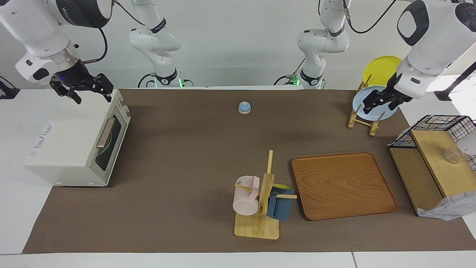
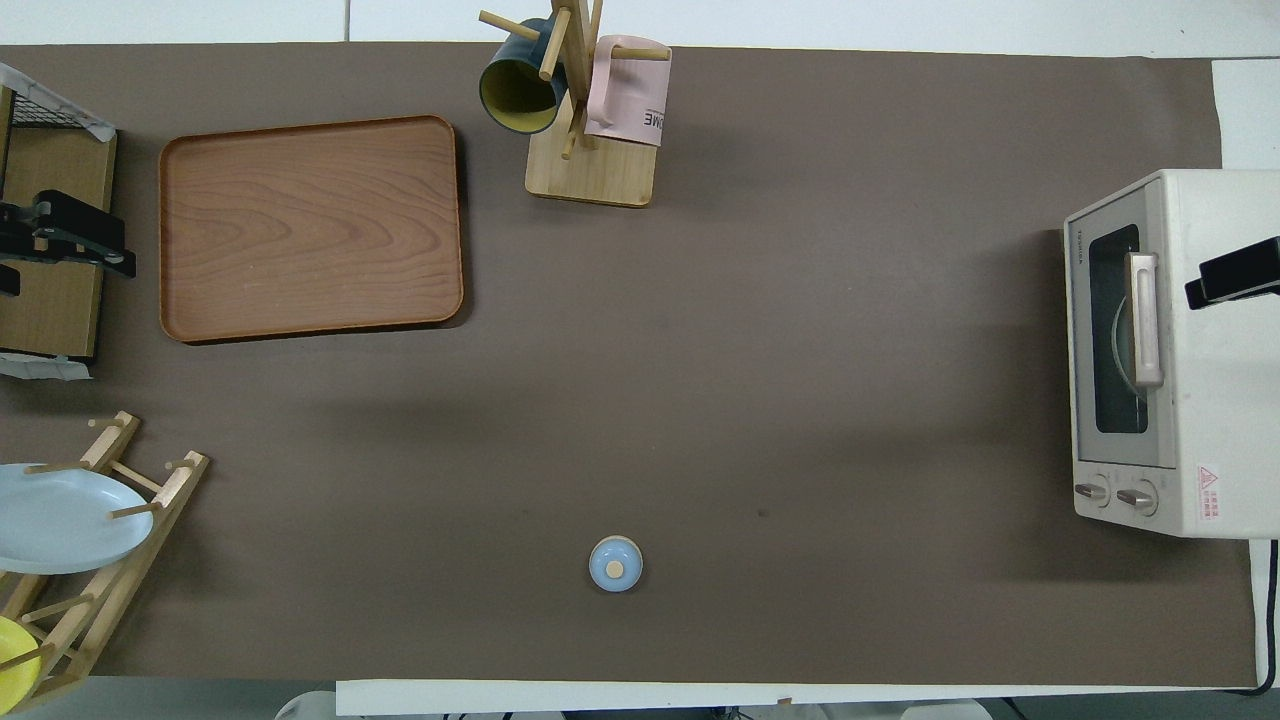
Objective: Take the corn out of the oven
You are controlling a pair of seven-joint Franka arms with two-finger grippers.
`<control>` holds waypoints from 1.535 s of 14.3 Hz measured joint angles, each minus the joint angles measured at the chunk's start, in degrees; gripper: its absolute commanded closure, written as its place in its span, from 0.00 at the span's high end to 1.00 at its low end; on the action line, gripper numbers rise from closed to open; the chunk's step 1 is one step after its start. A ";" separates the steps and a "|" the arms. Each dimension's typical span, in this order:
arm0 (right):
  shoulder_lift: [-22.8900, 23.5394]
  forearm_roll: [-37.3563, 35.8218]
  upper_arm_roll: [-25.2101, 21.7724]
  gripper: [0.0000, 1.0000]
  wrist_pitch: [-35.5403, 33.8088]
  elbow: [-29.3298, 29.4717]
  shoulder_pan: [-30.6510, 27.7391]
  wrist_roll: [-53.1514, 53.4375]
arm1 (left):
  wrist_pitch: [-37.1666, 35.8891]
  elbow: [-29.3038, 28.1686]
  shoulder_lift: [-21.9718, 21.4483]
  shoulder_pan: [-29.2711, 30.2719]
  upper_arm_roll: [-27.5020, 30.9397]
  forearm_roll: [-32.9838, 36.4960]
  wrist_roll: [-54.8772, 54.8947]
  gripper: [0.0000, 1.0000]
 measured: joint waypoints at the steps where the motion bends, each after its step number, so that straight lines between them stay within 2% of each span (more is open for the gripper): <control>1: 0.00 0.00 0.03 1.00 0.00 0.10 0.05 0.00 | 0.00 0.00 0.00 0.00 0.00 0.00 0.00 1.00; 5: 0.00 0.00 0.13 1.00 -0.04 0.14 0.39 0.01 | 0.00 0.00 0.00 0.00 0.00 0.00 0.00 1.00; 6: 0.00 0.00 0.14 0.90 -0.04 0.12 0.57 0.02 | 0.00 0.00 0.00 0.00 0.00 0.00 0.00 1.00; 7: -0.02 0.00 0.22 0.53 0.34 -0.07 0.64 -0.04 | 0.00 0.00 0.00 0.00 0.00 0.00 0.00 1.00; 8: -0.10 0.00 0.26 0.23 1.84 -0.77 0.74 -0.28 | 0.00 0.00 0.00 0.00 0.00 0.00 0.00 1.00; 9: -0.33 0.00 0.30 0.00 4.22 -2.17 0.96 -0.58 | 0.00 0.00 0.00 0.00 0.00 0.00 0.00 1.00; 15: 0.12 -4.24 0.32 0.00 13.67 -11.42 3.51 -0.87 | 0.00 0.00 0.00 0.00 0.00 0.00 0.00 1.00; 19: 1.98 -5.64 0.05 0.00 19.81 -17.60 1.69 -2.93 | 0.00 0.00 0.00 0.00 0.00 0.00 0.00 1.00; 22: 1.96 -5.56 0.07 0.00 21.88 -19.29 0.15 -5.35 | 0.00 0.00 0.00 0.00 0.00 0.00 0.00 1.00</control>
